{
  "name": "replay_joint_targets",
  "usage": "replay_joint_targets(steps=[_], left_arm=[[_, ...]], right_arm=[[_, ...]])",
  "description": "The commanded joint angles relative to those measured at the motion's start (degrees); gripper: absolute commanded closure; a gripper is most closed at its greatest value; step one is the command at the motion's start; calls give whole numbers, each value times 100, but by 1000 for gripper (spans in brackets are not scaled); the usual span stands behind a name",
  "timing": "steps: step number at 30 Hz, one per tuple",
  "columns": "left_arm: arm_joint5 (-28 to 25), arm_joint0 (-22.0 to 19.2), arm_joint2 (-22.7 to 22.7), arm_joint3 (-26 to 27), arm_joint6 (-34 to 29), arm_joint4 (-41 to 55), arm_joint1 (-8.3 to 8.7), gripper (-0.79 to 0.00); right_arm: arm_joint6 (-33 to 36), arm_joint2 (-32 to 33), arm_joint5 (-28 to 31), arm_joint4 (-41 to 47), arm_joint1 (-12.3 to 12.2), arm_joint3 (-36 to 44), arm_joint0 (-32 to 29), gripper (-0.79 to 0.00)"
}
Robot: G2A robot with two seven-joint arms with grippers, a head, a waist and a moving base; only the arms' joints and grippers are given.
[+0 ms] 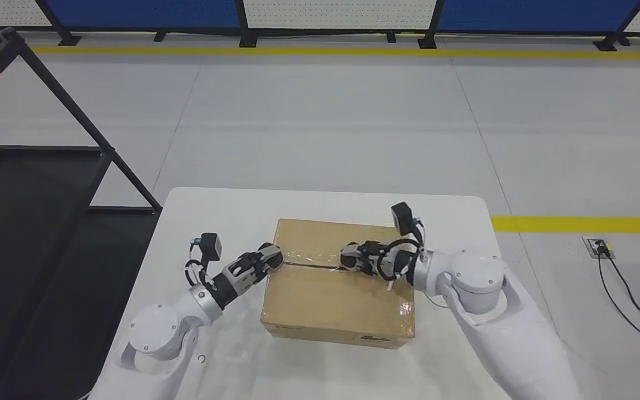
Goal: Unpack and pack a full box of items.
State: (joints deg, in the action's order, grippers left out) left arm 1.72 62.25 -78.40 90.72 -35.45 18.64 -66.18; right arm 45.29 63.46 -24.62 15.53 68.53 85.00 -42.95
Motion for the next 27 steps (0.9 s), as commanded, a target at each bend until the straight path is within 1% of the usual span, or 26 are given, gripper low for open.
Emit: replay_joint_targets(steps=[1,8,11,19,27], left_arm=[[-3,-16,6,-1,1,9,-1,0],[-44,-22,-60,-15,62,67,3,0],[-75,2,-143,-18,105,115,10,0],[-194,164,-468,62,225,322,41,0],[-349,522,-868,304,348,541,78,0]], right_arm=[[50,-21,-163,-137,-18,0,8,0],[-74,36,-440,-406,-66,64,-36,0],[-87,0,-436,-381,-58,94,-21,0],[-68,-501,-442,-427,60,-206,375,0],[-224,-1083,-328,-390,269,-632,866,0]])
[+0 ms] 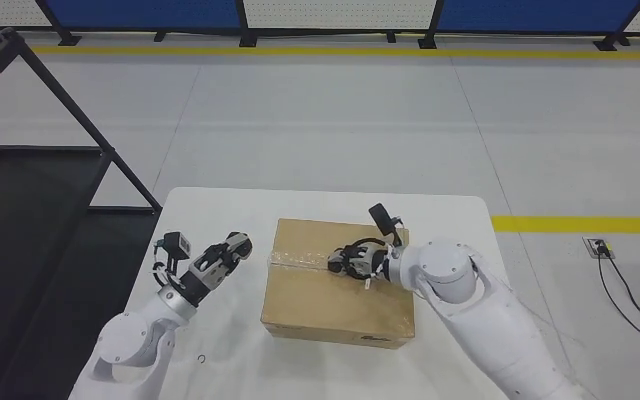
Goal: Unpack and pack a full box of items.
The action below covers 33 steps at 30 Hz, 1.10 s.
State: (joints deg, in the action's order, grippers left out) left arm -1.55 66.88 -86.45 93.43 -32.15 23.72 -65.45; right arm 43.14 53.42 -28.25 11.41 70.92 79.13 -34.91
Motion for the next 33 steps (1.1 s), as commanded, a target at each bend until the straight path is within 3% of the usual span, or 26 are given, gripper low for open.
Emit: replay_joint_targets(steps=[1,18,33], left_arm=[[-37,107,-114,62,27,59,10,0],[-175,519,-511,253,20,281,53,0],[-210,586,-541,200,4,377,59,0]], right_arm=[[-20,-150,64,41,60,-88,114,0],[-330,-1008,506,306,559,-884,810,0],[-233,-1203,658,390,798,-1225,987,0]])
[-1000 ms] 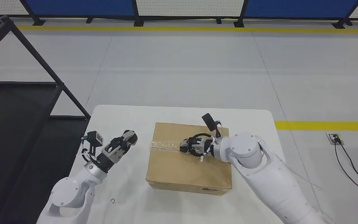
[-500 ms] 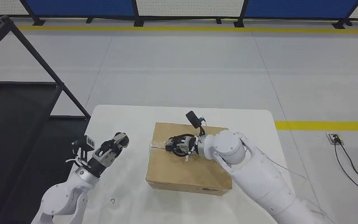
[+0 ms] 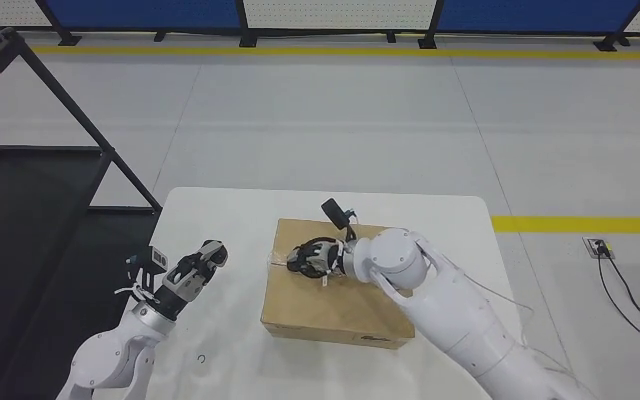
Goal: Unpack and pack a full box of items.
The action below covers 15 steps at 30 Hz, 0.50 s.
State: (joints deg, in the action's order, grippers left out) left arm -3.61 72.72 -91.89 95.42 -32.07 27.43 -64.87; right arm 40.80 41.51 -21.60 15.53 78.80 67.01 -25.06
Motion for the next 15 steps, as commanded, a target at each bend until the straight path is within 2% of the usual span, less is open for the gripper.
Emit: replay_joint_targets(steps=[1,7,15], left_arm=[[-8,5,2,1,-7,12,1,0],[-19,39,-4,27,10,22,2,0],[6,-22,100,18,16,-4,-5,0]], right_arm=[[1,-19,-26,-40,20,-25,10,0],[83,150,-118,-154,-11,20,-3,0],[284,708,-369,-442,-249,483,-398,0]])
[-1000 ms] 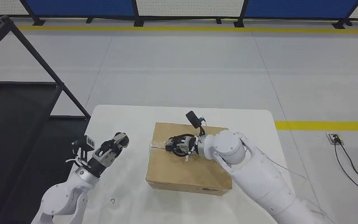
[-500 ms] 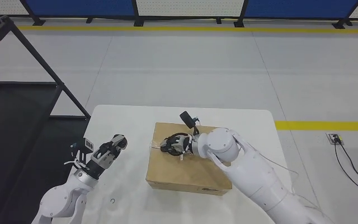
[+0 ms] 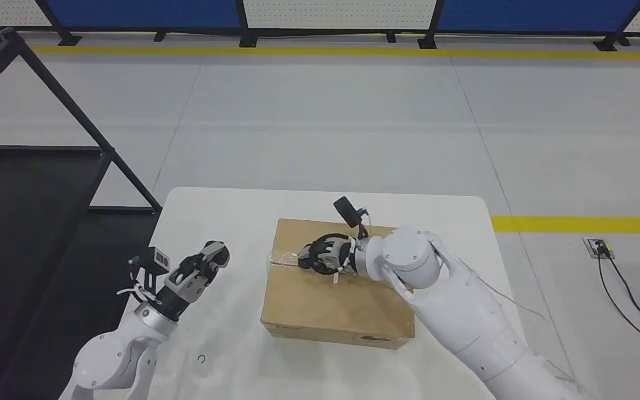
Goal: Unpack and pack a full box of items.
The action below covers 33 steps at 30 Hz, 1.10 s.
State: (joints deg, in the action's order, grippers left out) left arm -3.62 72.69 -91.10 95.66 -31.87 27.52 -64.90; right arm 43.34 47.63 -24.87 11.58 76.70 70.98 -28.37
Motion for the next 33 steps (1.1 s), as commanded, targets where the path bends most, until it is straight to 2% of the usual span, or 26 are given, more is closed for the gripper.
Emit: replay_joint_targets(steps=[1,13,27,33], left_arm=[[13,-36,38,-11,-4,-24,-2,0],[53,-153,150,-50,-21,-78,-5,0],[94,-243,236,-80,-63,-141,-3,0],[112,-277,259,-85,-85,-147,-2,0]], right_arm=[[63,184,-82,-90,-77,173,-135,0],[410,1272,-756,-668,-525,1185,-1073,0],[560,2408,-872,-688,-850,1830,-1922,0],[602,2707,-995,-708,-948,2087,-2221,0]])
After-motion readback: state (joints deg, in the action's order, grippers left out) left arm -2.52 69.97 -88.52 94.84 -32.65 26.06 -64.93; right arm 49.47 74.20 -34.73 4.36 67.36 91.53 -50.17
